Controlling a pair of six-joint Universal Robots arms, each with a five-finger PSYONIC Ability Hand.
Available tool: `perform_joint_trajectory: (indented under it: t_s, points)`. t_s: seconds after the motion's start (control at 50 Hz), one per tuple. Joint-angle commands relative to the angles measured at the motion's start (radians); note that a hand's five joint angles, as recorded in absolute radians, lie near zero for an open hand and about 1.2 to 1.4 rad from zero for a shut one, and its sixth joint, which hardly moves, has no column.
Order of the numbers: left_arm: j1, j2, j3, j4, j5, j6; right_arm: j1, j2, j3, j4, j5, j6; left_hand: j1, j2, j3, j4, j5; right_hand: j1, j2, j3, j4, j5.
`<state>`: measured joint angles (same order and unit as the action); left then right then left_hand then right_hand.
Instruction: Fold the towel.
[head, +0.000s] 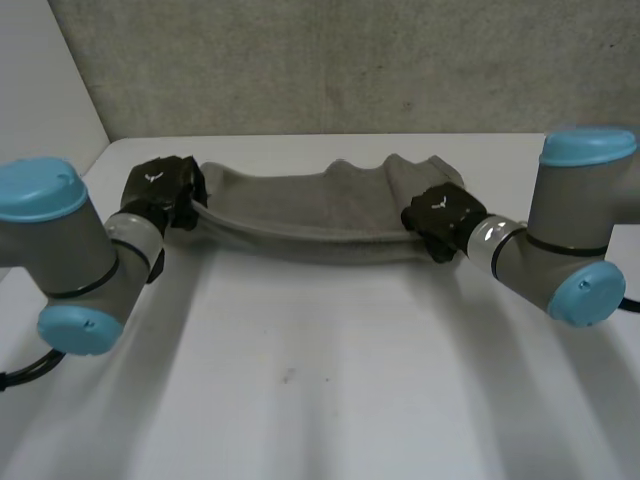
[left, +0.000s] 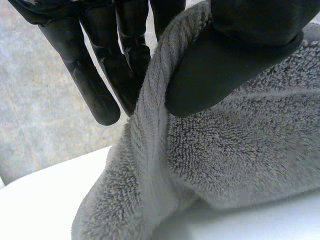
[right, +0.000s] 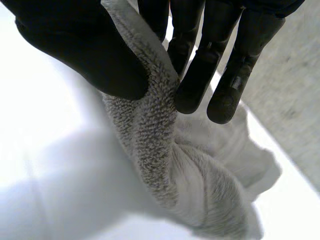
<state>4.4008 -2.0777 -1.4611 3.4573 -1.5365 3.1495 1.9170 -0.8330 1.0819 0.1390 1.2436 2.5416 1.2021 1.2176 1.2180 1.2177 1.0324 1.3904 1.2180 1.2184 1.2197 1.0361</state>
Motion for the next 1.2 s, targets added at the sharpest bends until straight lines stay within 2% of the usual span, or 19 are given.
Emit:
perform_joint_trajectory:
  t_s: [0.02, 0.04, 0.06, 0.16, 0.28, 0.34, 0.38, 0.44, 0.56, 0.6, 0.66, 0.72, 0.88, 1.2]
  points:
    - [0.040, 0.116, -0.100, 0.000, 0.007, -0.002, -0.032, -0.012, 0.026, -0.016, 0.000, 0.190, 0.194, 0.179, 0.178, 0.179, 0.189, -0.219, -0.047, -0.047, -0.048, -0.039]
    - [0.040, 0.142, -0.117, 0.000, 0.016, -0.002, -0.038, -0.020, 0.033, -0.021, 0.002, 0.227, 0.194, 0.179, 0.178, 0.179, 0.189, -0.440, -0.268, -0.268, -0.269, -0.260]
    - [0.040, 0.163, -0.129, 0.002, 0.033, -0.006, -0.045, -0.026, 0.045, -0.028, 0.005, 0.262, 0.194, 0.179, 0.178, 0.179, 0.189, -0.500, -0.328, -0.328, -0.330, -0.321]
    - [0.026, 0.205, -0.139, 0.002, 0.081, -0.017, -0.059, -0.032, 0.076, -0.073, 0.008, 0.356, 0.194, 0.179, 0.178, 0.179, 0.189, -0.568, -0.396, -0.396, -0.397, -0.388]
    - [0.022, 0.252, -0.137, 0.002, 0.088, -0.019, -0.064, 0.004, 0.075, -0.147, -0.003, 0.434, 0.194, 0.179, 0.178, 0.179, 0.189, -0.712, -0.539, -0.540, -0.541, -0.532]
    - [0.019, 0.268, -0.137, 0.000, 0.088, -0.019, -0.065, 0.014, 0.062, -0.145, -0.003, 0.436, 0.194, 0.179, 0.178, 0.179, 0.189, -0.812, -0.640, -0.640, -0.641, -0.632]
    - [0.019, 0.281, -0.145, -0.001, 0.088, -0.019, -0.067, 0.012, 0.038, -0.142, -0.001, 0.422, 0.194, 0.179, 0.178, 0.179, 0.189, -1.061, -0.888, -0.889, -0.890, -0.881]
    - [0.020, 0.297, -0.171, -0.007, 0.090, -0.014, -0.076, 0.003, 0.001, -0.118, -0.003, 0.378, 0.194, 0.179, 0.178, 0.179, 0.189, -1.141, -0.968, -0.969, -0.970, -0.961]
    - [0.020, 0.303, -0.206, -0.009, 0.095, -0.013, -0.127, -0.011, -0.079, -0.007, -0.023, 0.224, 0.194, 0.179, 0.178, 0.179, 0.189, -1.120, -0.948, -0.948, -0.950, -0.941]
    - [0.020, 0.307, -0.232, -0.009, 0.095, -0.011, -0.134, 0.008, -0.167, 0.081, -0.056, 0.087, 0.194, 0.179, 0.178, 0.179, 0.189, -1.085, -0.913, -0.913, -0.915, -0.906]
    - [0.022, 0.315, -0.245, -0.009, 0.095, -0.011, -0.134, 0.058, -0.264, 0.155, -0.082, 0.001, 0.194, 0.179, 0.178, 0.179, 0.189, -1.033, -0.860, -0.861, -0.862, -0.853]
    - [0.022, 0.331, -0.268, -0.009, 0.096, -0.011, -0.134, 0.087, -0.315, 0.186, -0.089, -0.011, 0.194, 0.179, 0.178, 0.179, 0.189, -0.994, -0.822, -0.822, -0.824, -0.814]
    - [0.019, 0.363, -0.306, -0.007, 0.098, -0.013, -0.116, 0.270, -0.549, 0.290, -0.090, -0.026, 0.194, 0.179, 0.178, 0.179, 0.189, -0.877, -0.704, -0.705, -0.706, -0.697]
    - [0.020, 0.364, -0.314, -0.007, 0.096, -0.013, -0.115, 0.457, -0.726, 0.330, -0.085, -0.023, 0.194, 0.179, 0.178, 0.179, 0.189, -0.836, -0.663, -0.664, -0.665, -0.656]
